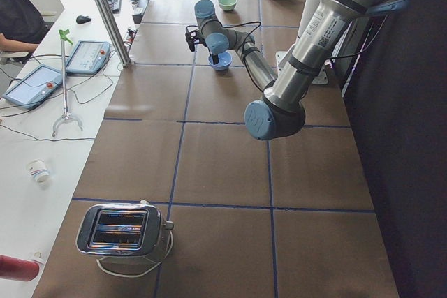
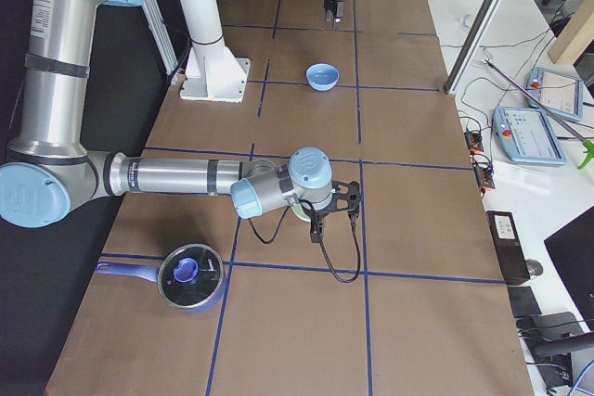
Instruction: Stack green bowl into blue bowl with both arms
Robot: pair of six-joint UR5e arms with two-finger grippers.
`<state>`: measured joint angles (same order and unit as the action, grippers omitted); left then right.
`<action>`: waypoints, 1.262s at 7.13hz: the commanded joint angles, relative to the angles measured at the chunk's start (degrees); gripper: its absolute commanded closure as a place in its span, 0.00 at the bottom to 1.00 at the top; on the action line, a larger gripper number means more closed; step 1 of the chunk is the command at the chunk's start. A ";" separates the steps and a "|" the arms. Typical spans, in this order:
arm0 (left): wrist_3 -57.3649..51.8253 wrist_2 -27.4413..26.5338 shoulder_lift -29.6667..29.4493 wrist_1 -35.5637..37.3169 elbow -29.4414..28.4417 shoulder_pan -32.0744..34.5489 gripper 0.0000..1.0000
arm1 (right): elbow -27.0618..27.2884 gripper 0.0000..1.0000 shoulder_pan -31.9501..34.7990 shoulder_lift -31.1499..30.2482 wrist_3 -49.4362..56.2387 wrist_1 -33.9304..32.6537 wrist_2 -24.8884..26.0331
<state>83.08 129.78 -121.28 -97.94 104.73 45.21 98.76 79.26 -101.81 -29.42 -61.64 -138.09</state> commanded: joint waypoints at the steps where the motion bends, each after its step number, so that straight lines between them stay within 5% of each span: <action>1: -9.90 0.03 5.68 3.71 6.16 3.03 0.00 | -6.71 0.00 -8.72 -0.76 -16.20 19.20 3.59; 3: -16.36 -0.23 12.88 3.54 10.30 4.45 0.00 | -8.05 0.00 -16.56 -0.67 -22.17 22.88 10.19; 5: -16.29 -5.37 13.88 3.37 10.76 4.19 0.00 | -9.02 0.01 -18.08 -0.40 -22.17 22.97 10.12; 7: -16.20 -7.00 15.80 3.37 10.76 4.27 0.00 | -9.03 0.86 -18.08 -0.32 -24.62 23.06 9.77; 8: -16.37 -7.17 16.68 3.28 10.50 4.27 0.00 | -9.02 0.99 -18.08 -0.32 -24.72 23.06 9.50; 9: -16.37 -7.17 16.69 3.28 10.76 4.36 0.00 | -9.02 1.00 -18.08 -0.23 -24.72 23.06 9.50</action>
<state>66.77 122.78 -105.08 -94.63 115.38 49.49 89.75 61.20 -102.12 -53.96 -38.59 -128.47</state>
